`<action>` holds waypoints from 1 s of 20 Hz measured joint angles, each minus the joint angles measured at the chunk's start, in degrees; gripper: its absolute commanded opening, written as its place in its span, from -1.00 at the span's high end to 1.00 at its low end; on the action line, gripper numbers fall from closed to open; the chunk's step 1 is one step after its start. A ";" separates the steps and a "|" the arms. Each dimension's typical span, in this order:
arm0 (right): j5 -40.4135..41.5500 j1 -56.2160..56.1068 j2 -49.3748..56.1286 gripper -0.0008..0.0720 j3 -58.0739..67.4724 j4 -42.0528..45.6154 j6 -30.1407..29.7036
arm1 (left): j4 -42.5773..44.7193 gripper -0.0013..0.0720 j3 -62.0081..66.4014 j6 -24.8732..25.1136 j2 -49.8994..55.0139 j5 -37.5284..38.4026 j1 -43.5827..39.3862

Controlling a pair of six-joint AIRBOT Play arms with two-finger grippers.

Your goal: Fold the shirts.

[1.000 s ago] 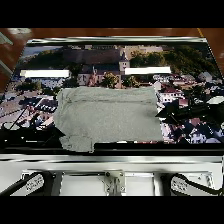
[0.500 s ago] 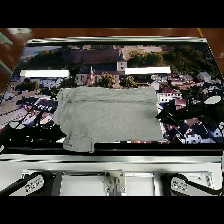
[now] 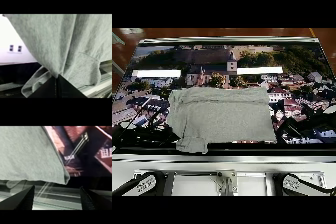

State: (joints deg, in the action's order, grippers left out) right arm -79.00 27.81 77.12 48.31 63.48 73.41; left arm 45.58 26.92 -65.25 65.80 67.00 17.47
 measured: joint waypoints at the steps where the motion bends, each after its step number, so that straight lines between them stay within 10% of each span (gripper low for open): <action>1: 0.94 0.07 0.00 -0.90 -1.27 -0.09 0.35 | -0.04 0.89 -0.02 0.09 0.00 0.04 0.00; 8: 6.91 -5.88 1.53 -0.82 -6.60 -1.81 1.09 | -0.57 0.89 0.94 0.33 -0.07 -0.20 0.00; 12: 9.40 -11.28 3.04 0.83 -7.19 -2.45 1.44 | -0.96 0.89 1.99 0.33 -0.04 -0.63 0.00; 20: 4.87 -14.51 -3.87 0.84 6.64 -6.21 -1.27 | -1.33 0.89 19.58 0.42 -6.86 -2.03 0.46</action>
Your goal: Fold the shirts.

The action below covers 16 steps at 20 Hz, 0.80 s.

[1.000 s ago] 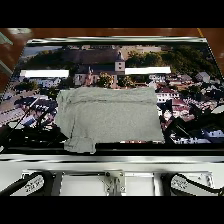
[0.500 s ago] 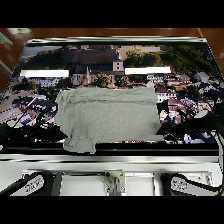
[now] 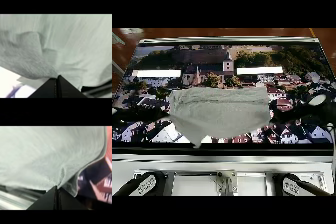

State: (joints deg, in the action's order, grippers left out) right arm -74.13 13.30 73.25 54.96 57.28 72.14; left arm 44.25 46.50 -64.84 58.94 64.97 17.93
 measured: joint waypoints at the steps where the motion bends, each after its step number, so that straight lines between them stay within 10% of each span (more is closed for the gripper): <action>1: -0.44 -0.07 -2.49 0.84 4.57 -0.59 -1.14 | -0.07 0.89 5.53 -0.28 -2.36 -0.66 0.33; 9: 9.35 -0.28 -22.36 0.84 51.12 5.31 -0.50 | 1.31 0.89 53.64 -4.33 -15.50 -12.87 3.45; 16: 3.78 -0.28 -33.31 0.84 62.75 13.49 8.55 | 10.08 0.89 70.07 -15.28 -23.04 -9.88 4.20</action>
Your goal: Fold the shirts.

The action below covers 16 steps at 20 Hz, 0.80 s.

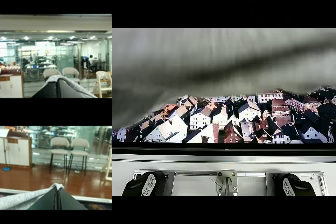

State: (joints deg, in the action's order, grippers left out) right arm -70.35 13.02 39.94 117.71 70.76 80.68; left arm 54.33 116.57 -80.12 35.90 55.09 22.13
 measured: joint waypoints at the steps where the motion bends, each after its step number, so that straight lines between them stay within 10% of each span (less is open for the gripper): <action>1: -1.92 0.00 -0.94 0.84 0.39 0.55 0.57 | 1.33 0.89 0.61 -1.53 -0.79 2.84 0.07; 9: -24.81 0.00 2.23 0.84 1.07 4.76 2.93 | 7.93 0.89 -6.71 -6.93 -2.03 25.66 0.07; 16: -32.94 -0.02 17.35 0.84 -17.25 4.87 3.26 | 8.74 0.89 -26.77 -1.66 6.23 31.08 -0.04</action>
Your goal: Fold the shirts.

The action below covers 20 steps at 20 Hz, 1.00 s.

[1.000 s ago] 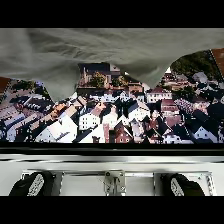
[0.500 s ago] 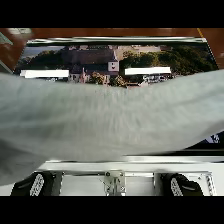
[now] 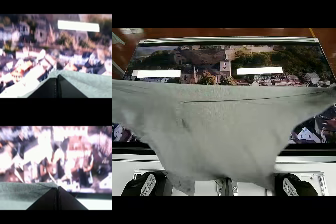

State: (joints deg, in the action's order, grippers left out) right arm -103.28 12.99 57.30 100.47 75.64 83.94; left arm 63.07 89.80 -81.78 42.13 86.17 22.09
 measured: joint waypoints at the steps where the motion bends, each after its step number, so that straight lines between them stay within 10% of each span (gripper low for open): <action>1: 1.14 0.00 2.91 0.84 -2.91 0.17 -0.22 | 0.00 0.89 -1.97 0.70 2.84 -0.33 -0.13; 20: 75.32 -10.64 43.95 0.84 -11.78 -15.08 -9.18 | -15.65 0.89 -7.65 13.49 53.88 -57.53 -19.17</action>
State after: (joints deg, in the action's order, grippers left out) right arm -27.97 2.35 101.25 88.68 60.55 74.76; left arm 47.42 82.15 -68.29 96.01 28.64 2.92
